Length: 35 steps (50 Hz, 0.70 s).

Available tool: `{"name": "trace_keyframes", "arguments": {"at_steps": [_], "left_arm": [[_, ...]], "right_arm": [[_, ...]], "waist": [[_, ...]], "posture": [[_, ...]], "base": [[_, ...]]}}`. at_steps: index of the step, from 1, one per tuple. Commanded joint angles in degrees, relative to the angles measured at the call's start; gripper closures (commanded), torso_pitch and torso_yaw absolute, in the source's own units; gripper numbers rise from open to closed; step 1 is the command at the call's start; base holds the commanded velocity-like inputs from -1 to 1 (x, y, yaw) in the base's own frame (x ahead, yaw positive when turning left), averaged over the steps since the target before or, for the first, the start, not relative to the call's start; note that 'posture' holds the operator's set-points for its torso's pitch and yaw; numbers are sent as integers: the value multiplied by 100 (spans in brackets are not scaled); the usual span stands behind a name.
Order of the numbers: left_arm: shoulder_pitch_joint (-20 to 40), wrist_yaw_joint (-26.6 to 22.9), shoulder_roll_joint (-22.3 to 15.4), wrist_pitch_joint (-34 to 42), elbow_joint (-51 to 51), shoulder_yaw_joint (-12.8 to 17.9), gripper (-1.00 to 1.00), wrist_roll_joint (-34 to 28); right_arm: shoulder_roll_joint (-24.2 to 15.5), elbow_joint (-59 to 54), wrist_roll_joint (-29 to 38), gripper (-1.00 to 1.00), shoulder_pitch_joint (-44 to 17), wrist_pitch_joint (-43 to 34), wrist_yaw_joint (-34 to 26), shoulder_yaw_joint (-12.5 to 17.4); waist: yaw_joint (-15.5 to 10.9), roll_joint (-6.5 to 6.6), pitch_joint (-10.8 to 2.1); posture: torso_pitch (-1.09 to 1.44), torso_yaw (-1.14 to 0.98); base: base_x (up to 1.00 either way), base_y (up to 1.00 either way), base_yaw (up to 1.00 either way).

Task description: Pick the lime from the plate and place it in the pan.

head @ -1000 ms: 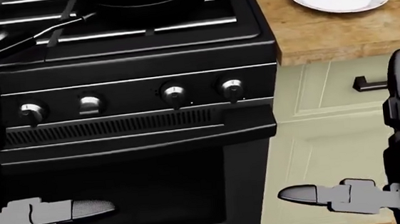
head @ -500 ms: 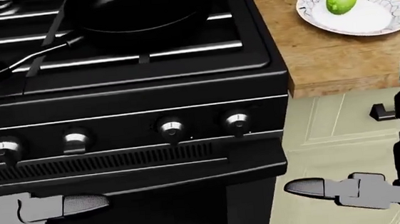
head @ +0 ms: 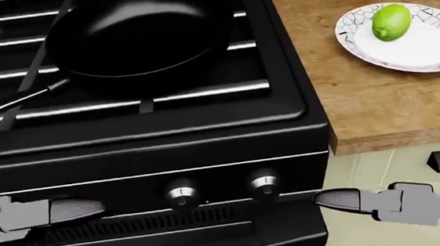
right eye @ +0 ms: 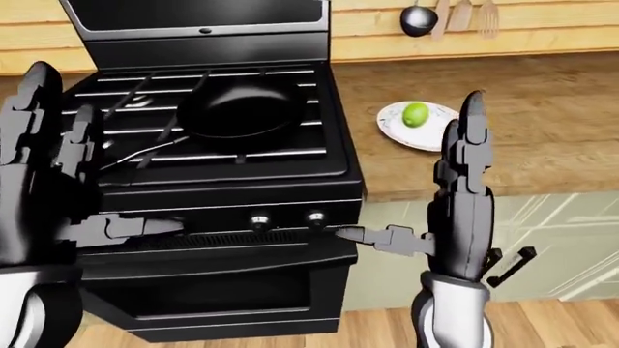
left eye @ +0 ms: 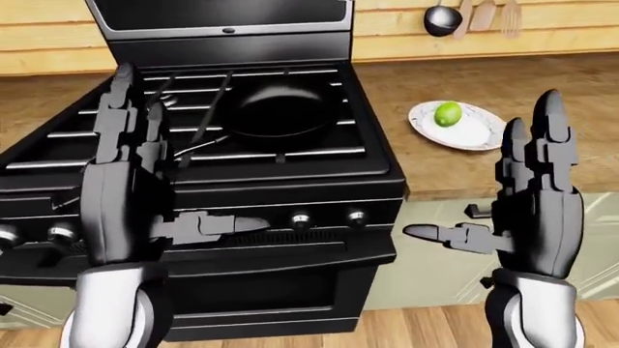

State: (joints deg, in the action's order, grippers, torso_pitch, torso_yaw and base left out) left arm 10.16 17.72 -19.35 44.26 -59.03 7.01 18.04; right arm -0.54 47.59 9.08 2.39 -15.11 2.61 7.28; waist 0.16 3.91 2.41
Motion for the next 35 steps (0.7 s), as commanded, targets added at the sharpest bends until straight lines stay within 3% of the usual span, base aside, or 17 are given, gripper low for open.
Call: {"name": "trace_keyframes", "arguments": {"at_steps": [1, 2, 3, 5, 8, 11, 13, 14, 16, 19, 22, 24, 26, 27, 28, 29, 35], "left_arm": [[72, 433, -220, -202, -96, 58, -100, 413], [64, 552, -320, -236, -96, 51, -100, 540], [55, 650, -414, -267, -96, 45, -100, 637], [56, 802, -544, -308, -96, 56, -100, 809], [72, 1000, -736, -371, -96, 71, -100, 1029], [139, 1325, -1050, -437, -96, 143, -100, 1442], [121, 1509, -1225, -517, -97, 158, -100, 1645], [115, 1566, -1279, -545, -97, 157, -100, 1703], [129, 1743, -1460, -613, -97, 169, -100, 1898], [122, 2029, -1751, -763, -97, 146, -100, 2191], [136, 2224, -1966, -862, -97, 142, -100, 2389], [152, 2270, -2020, -874, -97, 174, -100, 2461], [152, 2307, -2061, -893, -97, 183, -100, 2508], [140, 2310, -2066, -906, -97, 172, -100, 2501], [138, 2311, -2070, -905, -97, 172, -100, 2500], [143, 2308, -2071, -902, -97, 173, -100, 2500], [177, 2248, -2000, -841, -97, 198, -100, 2447]], "right_arm": [[-33, 140, 19, -100, -59, 69, 7, 10], [-36, 129, 8, -100, -63, 77, 5, 23], [-41, 129, 3, -100, -67, 75, 0, 32], [-58, 113, -22, -100, -100, 65, -9, 69], [-73, 123, -43, -100, -131, 40, -19, 100], [-80, 178, -20, -100, -167, -36, -15, 89], [-82, 183, -11, -100, -184, -56, -10, 84], [-84, 175, -16, -100, -188, -54, -8, 88], [-101, 176, -18, -100, -239, -91, -10, 99], [-115, 183, -18, -100, -270, -123, -10, 111], [-124, 203, -13, -100, -302, -174, -7, 111], [-123, 209, -8, -100, -306, -194, -4, 104], [-127, 227, 8, -100, -322, -227, -2, 90], [-127, 217, -1, -100, -326, -222, 0, 97], [-130, 212, -8, -100, -332, -221, -1, 103], [-132, 208, -10, -100, -334, -220, 1, 108], [-158, 232, -15, -100, -403, -293, 2, 119]], "waist": [[-50, -17, -95], [-34, 68, -56], [-58, 62, -32], [-89, -15, -83], [-104, -152, -42], [-134, -379, -18], [-131, -710, -117], [-56, -527, -94], [-42, -575, -36], [-12, -461, -43], [8, -297, 42], [35, -113, 25], [44, 246, -89], [-37, 65, -46], [-20, 152, -13], [-41, 146, 11], [-109, -176, 17]], "posture": [[0, 0], [0, 0], [0, 0], [0, 0], [0, 0], [0, 0], [0, 0], [0, 0], [0, 0], [0, 0], [0, 0], [0, 0], [0, 0], [0, 0], [0, 0], [0, 0], [0, 0]], "base": [[22, 0, 0], [22, 0, 0], [21, 0, 0], [21, 0, 0], [21, 0, 0], [21, 0, 0], [21, 0, 0], [21, 0, 0], [21, 0, 0], [21, 0, 0], [21, 0, 0], [21, 0, 0], [22, 0, 0], [22, 0, 0], [22, 0, 0], [22, 0, 0], [22, 0, 0]]}}
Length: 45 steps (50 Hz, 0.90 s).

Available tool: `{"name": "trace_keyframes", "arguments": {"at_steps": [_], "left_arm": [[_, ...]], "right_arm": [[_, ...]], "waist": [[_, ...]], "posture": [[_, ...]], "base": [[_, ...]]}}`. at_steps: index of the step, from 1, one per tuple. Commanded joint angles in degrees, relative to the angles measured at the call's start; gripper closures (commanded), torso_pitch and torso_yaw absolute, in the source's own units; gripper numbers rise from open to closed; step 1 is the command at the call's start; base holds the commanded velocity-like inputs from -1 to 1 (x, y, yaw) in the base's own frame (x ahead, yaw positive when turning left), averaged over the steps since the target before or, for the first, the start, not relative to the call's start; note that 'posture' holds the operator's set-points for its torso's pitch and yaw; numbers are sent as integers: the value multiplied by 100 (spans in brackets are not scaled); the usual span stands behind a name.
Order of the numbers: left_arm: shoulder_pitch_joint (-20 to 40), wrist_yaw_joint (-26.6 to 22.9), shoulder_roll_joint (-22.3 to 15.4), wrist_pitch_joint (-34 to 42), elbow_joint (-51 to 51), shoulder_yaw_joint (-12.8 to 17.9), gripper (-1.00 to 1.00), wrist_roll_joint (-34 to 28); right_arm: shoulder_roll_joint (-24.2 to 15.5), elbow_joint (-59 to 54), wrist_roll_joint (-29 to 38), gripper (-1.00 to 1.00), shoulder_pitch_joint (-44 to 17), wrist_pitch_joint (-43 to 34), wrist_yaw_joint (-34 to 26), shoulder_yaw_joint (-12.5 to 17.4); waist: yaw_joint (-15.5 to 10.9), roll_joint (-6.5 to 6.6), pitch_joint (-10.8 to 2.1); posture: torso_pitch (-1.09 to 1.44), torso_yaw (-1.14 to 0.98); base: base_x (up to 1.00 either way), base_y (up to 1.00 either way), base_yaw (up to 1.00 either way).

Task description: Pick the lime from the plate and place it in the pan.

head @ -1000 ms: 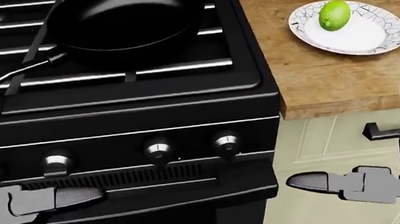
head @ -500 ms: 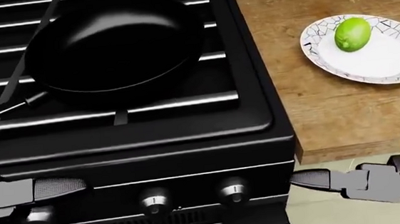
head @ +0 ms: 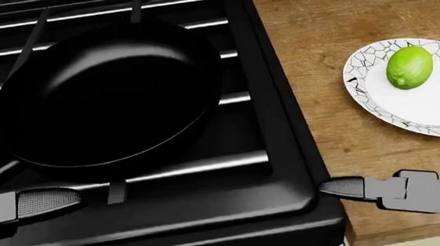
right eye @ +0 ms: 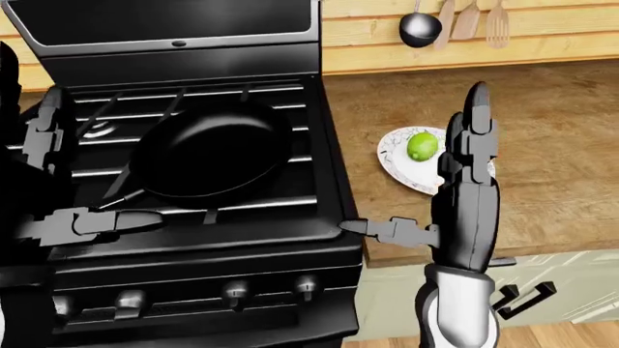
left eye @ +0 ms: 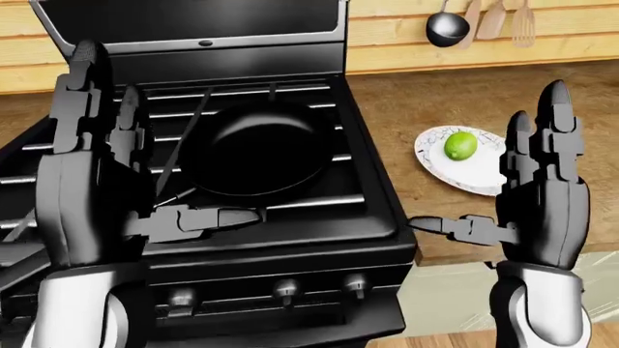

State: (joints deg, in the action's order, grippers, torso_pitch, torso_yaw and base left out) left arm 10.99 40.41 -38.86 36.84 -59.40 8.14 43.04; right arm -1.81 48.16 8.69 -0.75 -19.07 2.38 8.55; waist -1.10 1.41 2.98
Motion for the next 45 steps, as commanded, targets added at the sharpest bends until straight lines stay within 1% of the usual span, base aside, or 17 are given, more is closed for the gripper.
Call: {"name": "trace_keyframes", "arguments": {"at_steps": [1, 3, 4, 5, 6, 7, 9, 12, 13, 15, 17, 23, 29, 34, 37, 39, 45], "left_arm": [[89, -17, -60, -108, -60, 94, -100, -37], [94, 50, -138, -148, -60, 96, -100, 42], [88, 80, -173, -173, -60, 100, -100, 75], [70, 90, -183, -195, -60, 91, -100, 71], [56, 92, -174, -209, -60, 60, -100, 42], [68, 104, -189, -211, -60, 59, -100, 55], [84, 133, -223, -209, -60, 111, -100, 128], [85, 152, -232, -231, -60, 78, -100, 119], [85, 154, -237, -229, -60, 64, -100, 105], [97, 154, -238, -214, -60, 96, -100, 131], [96, 162, -250, -228, -60, 72, -100, 114], [104, 151, -239, -213, -60, 68, -100, 89], [126, 222, -314, -238, -60, 85, -100, 176], [119, 239, -331, -251, -60, 69, -100, 186], [143, 240, -336, -226, -60, 77, -100, 196], [140, 251, -353, -239, -60, 85, -100, 215], [204, 283, -386, -168, -60, 182, -100, 331]], "right_arm": [[-36, 193, 34, -100, -107, 77, 25, -16], [-33, 221, 50, -100, -109, 54, 27, -34], [-33, 217, 44, -100, -115, 42, 25, -31], [-32, 202, 22, -100, -134, 8, 19, -26], [-6, 186, -31, -100, -171, -99, 53, 0], [-10, 168, -96, -100, -180, -94, 53, 16], [-29, 163, -181, -100, -229, -216, 102, 72], [-98, 212, -260, -100, -351, -456, 131, 144], [-134, 216, -286, -100, -388, -509, 123, 180], [-233, 214, -261, -100, -557, -810, 143, 261], [-341, 257, -307, -100, -792, -1162, 166, 405], [-793, 588, -289, -100, -1490, -2537, 217, 717], [-1182, 890, -351, -100, -1953, -3367, 57, 1041], [-1780, 513, -406, -100, -2436, -4101, -50, 1362], [-1964, 343, -511, -100, -2655, -4372, -179, 1436], [-2088, 124, -451, -100, -2773, -4652, -150, 1318], [-2776, -670, -265, -100, -3328, -4977, -813, 1013]], "waist": [[3, -9, -37], [-9, -263, -98], [13, -485, -182], [85, -226, -110], [52, -328, -52], [110, -306, -43], [109, -246, -129], [184, -50, -115], [204, 80, -124], [209, 32, -103], [201, 15, -184], [149, -68, -210], [109, -87, -170], [102, -86, -136], [104, -89, -124], [103, -89, -115], [115, -71, -108]], "posture": [[0, 0], [0, 0], [0, 0], [0, 0], [0, 0], [0, 0], [0, 0], [0, 0], [0, 0], [0, 0], [0, 0], [0, 0], [0, 0], [0, 0], [0, 0], [0, 0], [0, 0]], "base": [[22, 0, 0], [21, 0, 0], [21, 0, 0], [21, 0, 0], [8, 0, 0], [0, 0, 0], [0, 0, 0], [0, 0, 0], [0, 0, 0], [0, 0, 0], [0, 0, 0], [0, 0, 0], [0, 0, 0], [0, 0, 0], [0, 0, 0], [0, 0, 0], [0, 0, 0]]}}
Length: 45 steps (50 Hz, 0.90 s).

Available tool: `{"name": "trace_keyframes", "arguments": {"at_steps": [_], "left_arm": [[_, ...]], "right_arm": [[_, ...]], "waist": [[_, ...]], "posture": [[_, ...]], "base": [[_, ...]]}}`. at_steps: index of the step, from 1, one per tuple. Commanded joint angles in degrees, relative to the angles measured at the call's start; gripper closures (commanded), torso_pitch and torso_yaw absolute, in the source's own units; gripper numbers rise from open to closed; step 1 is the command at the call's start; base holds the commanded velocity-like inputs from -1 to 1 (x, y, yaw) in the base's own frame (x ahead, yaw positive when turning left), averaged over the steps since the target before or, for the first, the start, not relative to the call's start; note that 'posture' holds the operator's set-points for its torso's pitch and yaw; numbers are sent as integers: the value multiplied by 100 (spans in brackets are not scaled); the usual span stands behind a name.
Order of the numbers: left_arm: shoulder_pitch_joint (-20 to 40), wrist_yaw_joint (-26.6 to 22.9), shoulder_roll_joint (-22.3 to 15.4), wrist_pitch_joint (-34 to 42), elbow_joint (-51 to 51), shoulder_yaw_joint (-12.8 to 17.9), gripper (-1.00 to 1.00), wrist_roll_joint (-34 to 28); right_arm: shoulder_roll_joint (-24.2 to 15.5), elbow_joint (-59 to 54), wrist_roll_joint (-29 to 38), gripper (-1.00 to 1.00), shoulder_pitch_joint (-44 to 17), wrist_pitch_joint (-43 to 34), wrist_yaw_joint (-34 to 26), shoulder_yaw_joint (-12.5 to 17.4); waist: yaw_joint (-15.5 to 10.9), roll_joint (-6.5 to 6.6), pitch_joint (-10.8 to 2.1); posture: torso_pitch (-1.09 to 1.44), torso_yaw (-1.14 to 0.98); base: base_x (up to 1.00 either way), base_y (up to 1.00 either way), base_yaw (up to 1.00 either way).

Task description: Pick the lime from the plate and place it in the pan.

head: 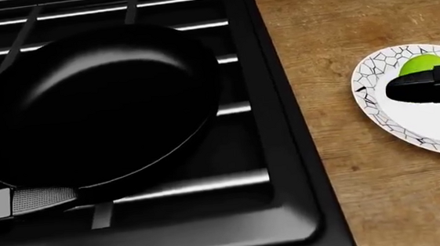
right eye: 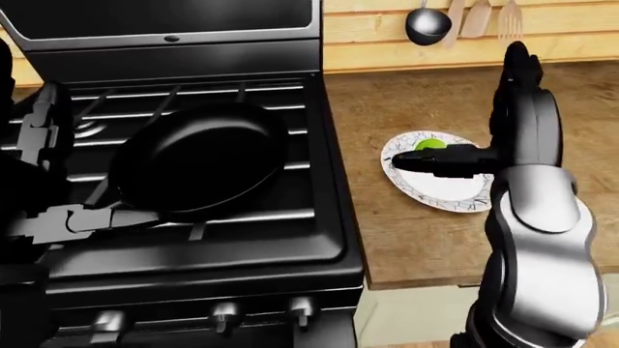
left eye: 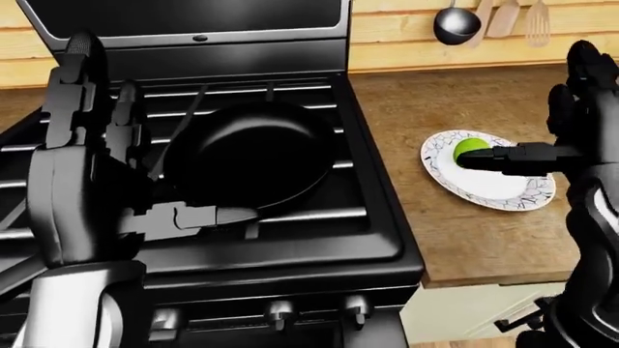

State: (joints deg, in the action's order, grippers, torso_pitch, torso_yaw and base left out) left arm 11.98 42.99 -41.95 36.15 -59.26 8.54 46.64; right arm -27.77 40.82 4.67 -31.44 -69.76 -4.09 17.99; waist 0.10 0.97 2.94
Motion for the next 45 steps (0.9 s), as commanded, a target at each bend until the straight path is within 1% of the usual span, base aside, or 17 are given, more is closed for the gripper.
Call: {"name": "trace_keyframes", "arguments": {"at_steps": [1, 3, 4, 5, 8, 10, 13, 16, 20, 23, 26, 29, 32, 34, 39, 45], "left_arm": [[113, 28, -69, -93, -74, 132, -100, -31], [113, 30, -72, -96, -74, 122, -100, -35], [119, 34, -74, -93, -74, 141, -100, -16], [119, 35, -78, -93, -74, 144, -100, -13], [131, 39, -69, -81, -74, 126, -100, -31], [156, 32, -54, -52, -74, 129, -100, -33], [165, 20, -43, -21, -74, 185, -100, -8], [175, 3, -26, -9, -74, 179, -100, -28], [185, 12, -49, -12, -74, 188, -100, -3], [125, -27, -17, -46, -74, 116, -100, -99], [138, 13, -95, -62, -74, 200, -100, 12], [118, 42, -125, -111, -74, 145, -100, -14], [109, 65, -170, -141, -74, 157, -100, 35], [107, 76, -220, -172, -74, 143, -100, 10], [73, 70, -205, -194, -74, 112, -100, -28], [95, 56, -181, -143, -74, 163, -100, -2]], "right_arm": [[-283, -41, 226, -100, -306, 152, -259, 9], [-510, -269, 412, -100, -500, 40, -504, -87], [-477, -348, 416, -100, -702, -131, -594, -48], [-466, -391, 428, -100, -784, -146, -667, -40], [-470, -635, 543, -100, -980, -172, -788, -163], [-431, -782, 588, -100, -1093, -117, -843, -189], [-541, -1044, 721, -100, -1232, -73, -1028, -353], [-614, -1252, 907, -100, -1369, 42, -1230, -435], [-559, -1492, 1162, -100, -1439, 273, -1436, -480], [-567, -1704, 1344, -100, -1565, 336, -1579, -536], [-563, -1895, 1497, -100, -1632, 447, -1694, -512], [-498, -2062, 1598, -100, -1647, 574, -1777, -531], [-454, -2139, 1694, -100, -1630, 656, -1864, -556], [-402, -2178, 1771, -100, -1601, 701, -1880, -549], [-261, -2237, 1899, -100, -1493, 846, -1925, -566], [-248, -2455, 2006, -100, -1603, 957, -2027, -602]], "waist": [[1, -23, -107], [-5, -15, -98], [-9, -12, -96], [-12, -6, -96], [-9, 1, -92], [-7, 3, -95], [-5, 3, -108], [-6, 10, -110], [-10, 23, -113], [-11, 27, -121], [-8, 36, -134], [-9, 37, -135], [-9, 39, -147], [-9, 43, -154], [-10, 52, -161], [-3, 63, -167]], "posture": [[0, 0], [0, 0], [0, 0], [0, 0], [0, 0], [0, 0], [0, 0], [0, 0], [0, 0], [0, 0], [0, 0], [0, 0], [0, 0], [0, 0], [0, 0], [0, 0]], "base": [[0, 0, 0], [0, 0, 0], [0, 0, 0], [0, 0, 0], [0, 0, 0], [0, 0, 0], [0, 0, 0], [0, 0, 0], [0, 0, 0], [0, 0, 0], [0, 0, 0], [0, 0, 0], [0, 0, 0], [0, 0, 0], [0, 0, 0], [0, 0, 0]]}}
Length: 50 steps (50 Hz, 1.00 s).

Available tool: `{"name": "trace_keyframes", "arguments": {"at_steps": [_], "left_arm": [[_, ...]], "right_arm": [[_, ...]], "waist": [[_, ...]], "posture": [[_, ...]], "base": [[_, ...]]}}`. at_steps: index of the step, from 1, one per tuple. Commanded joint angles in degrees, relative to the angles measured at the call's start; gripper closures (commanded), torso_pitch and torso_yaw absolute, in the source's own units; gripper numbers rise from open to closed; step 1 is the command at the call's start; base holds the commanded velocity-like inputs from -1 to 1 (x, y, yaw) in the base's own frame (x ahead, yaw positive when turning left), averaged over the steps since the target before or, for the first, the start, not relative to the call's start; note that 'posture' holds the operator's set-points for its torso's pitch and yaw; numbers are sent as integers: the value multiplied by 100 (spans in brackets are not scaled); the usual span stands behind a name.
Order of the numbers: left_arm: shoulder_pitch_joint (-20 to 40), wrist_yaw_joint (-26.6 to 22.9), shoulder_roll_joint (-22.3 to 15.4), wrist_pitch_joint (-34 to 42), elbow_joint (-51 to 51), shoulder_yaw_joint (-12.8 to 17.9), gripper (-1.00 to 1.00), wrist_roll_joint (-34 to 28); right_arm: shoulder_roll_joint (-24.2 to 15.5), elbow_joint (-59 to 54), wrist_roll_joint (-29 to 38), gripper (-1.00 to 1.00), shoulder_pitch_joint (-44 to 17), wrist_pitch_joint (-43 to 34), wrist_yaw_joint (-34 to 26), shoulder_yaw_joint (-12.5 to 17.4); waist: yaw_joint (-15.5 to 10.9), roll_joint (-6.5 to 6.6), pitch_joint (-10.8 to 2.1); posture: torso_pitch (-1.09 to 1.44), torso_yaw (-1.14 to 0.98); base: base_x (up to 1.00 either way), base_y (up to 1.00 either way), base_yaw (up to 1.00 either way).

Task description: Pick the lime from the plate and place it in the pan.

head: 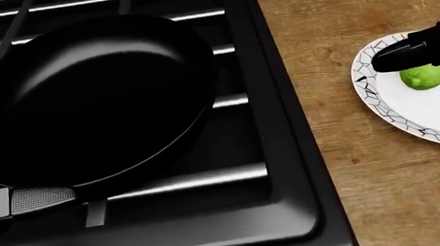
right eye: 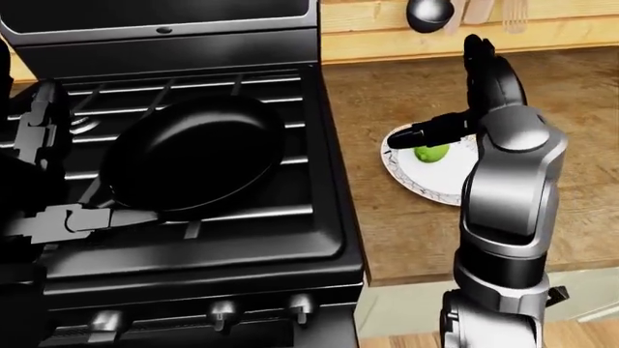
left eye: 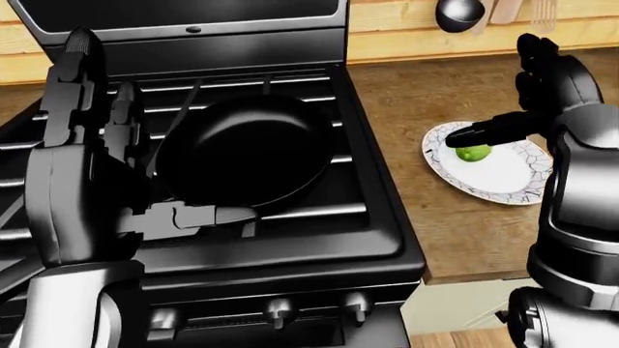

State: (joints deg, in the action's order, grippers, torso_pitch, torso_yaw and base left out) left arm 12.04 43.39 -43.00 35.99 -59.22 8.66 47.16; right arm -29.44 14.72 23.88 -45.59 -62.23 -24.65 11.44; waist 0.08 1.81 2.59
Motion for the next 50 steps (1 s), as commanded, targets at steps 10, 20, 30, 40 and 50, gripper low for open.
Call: {"name": "trace_keyframes", "arguments": {"at_steps": [10, 20, 30, 40, 50], "left_arm": [[50, 92, -182, -210, -78, 178, -100, 26], [42, 99, -202, -224, -78, 204, -100, 49], [29, 114, -231, -236, -78, 263, -100, 104], [39, 137, -247, -236, -78, 254, -100, 110], [45, 122, -230, -207, -78, 309, -100, 124]], "right_arm": [[37, 112, 221, -100, -61, 295, -16, 68], [29, -34, 89, -99, 183, 476, 92, 221], [41, -248, 31, -97, 226, 559, 135, 156], [79, -751, 70, -87, 94, 842, 149, 95], [131, -988, 143, -76, 50, 985, 140, 24]], "waist": [[7, -30, -127], [5, -33, -113], [15, -25, -111], [19, -15, -116], [16, -7, -125]], "posture": [[0, 0], [0, 0], [0, 0], [0, 0], [0, 0]], "base": [[0, 0, 0], [0, 0, 0], [0, 0, 0], [0, 0, 0], [0, 0, 0]]}}
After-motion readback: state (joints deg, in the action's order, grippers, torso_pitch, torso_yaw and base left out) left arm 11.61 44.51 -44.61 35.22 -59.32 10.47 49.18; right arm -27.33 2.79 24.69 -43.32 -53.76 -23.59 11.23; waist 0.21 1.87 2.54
